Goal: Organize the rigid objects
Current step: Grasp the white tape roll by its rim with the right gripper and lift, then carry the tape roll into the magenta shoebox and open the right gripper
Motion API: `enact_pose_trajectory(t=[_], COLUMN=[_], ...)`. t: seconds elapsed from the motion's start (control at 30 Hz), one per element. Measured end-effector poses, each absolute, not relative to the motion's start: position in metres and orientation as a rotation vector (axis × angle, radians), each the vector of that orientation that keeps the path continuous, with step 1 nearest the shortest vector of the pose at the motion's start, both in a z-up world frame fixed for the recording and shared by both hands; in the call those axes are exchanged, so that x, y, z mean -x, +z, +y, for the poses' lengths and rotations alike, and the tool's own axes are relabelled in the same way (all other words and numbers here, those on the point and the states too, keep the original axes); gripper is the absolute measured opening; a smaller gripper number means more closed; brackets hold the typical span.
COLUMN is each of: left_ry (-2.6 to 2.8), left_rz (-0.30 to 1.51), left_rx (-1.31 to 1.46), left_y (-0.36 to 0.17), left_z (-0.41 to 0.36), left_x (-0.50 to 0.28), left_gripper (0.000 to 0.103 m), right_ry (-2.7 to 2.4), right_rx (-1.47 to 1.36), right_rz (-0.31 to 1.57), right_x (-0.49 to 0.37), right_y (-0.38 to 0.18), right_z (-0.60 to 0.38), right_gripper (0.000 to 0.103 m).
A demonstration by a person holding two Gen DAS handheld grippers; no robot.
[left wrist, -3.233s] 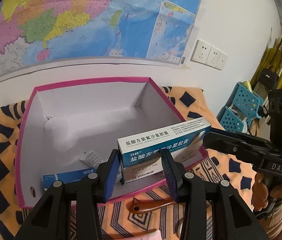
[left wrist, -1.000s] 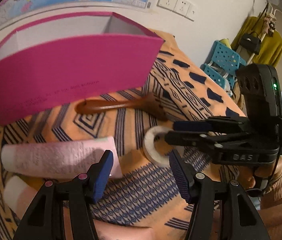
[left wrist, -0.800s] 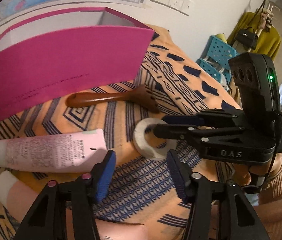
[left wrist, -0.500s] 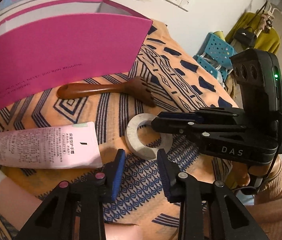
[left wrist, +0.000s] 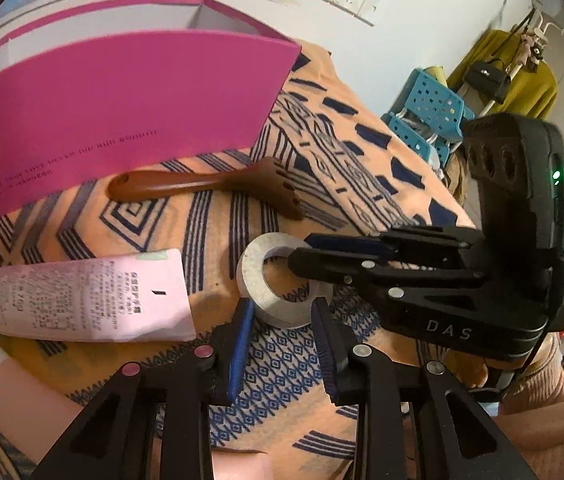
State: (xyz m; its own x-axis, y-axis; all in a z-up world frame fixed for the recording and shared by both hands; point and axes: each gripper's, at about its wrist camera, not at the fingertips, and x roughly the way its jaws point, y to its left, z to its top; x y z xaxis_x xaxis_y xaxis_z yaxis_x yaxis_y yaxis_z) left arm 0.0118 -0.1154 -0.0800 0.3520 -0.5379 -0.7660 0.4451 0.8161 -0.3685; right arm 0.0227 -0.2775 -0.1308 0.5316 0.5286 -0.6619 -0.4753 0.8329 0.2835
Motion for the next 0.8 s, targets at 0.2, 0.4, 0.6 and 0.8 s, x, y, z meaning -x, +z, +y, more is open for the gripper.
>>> enact_pose_trajectory(t=[0.2, 0.4, 0.6, 0.8], left_ry=[-0.626, -0.613, -0.591, -0.566], left_rz=[0.994, 0.940, 0.884, 0.834], left_rx=[0.107, 0.097, 0.085, 0.073], left_y=[-0.068, -0.052, -0.035, -0.020], left_z=[-0.108, -0.104, -0.100, -0.096], left_x=[-0.011, -0.010, -0.016, -0.023], left_gripper=[0.030, 0.030, 0.030, 0.030], right_ry=[0.614, 0.624, 0.633, 0.641], right_rx=[-0.096, -0.098, -0.084, -0.056], right_rz=[0.786, 0.742, 0.677, 0.617], right_x=[-0.019, -0.018, -0.021, -0.027], right_y=[-0.123, -0.108, -0.087, -0.067], right_z=[-0.278, -0.276, -0.273, -0.268], right_gripper=[0.020, 0.020, 0.020, 0.020])
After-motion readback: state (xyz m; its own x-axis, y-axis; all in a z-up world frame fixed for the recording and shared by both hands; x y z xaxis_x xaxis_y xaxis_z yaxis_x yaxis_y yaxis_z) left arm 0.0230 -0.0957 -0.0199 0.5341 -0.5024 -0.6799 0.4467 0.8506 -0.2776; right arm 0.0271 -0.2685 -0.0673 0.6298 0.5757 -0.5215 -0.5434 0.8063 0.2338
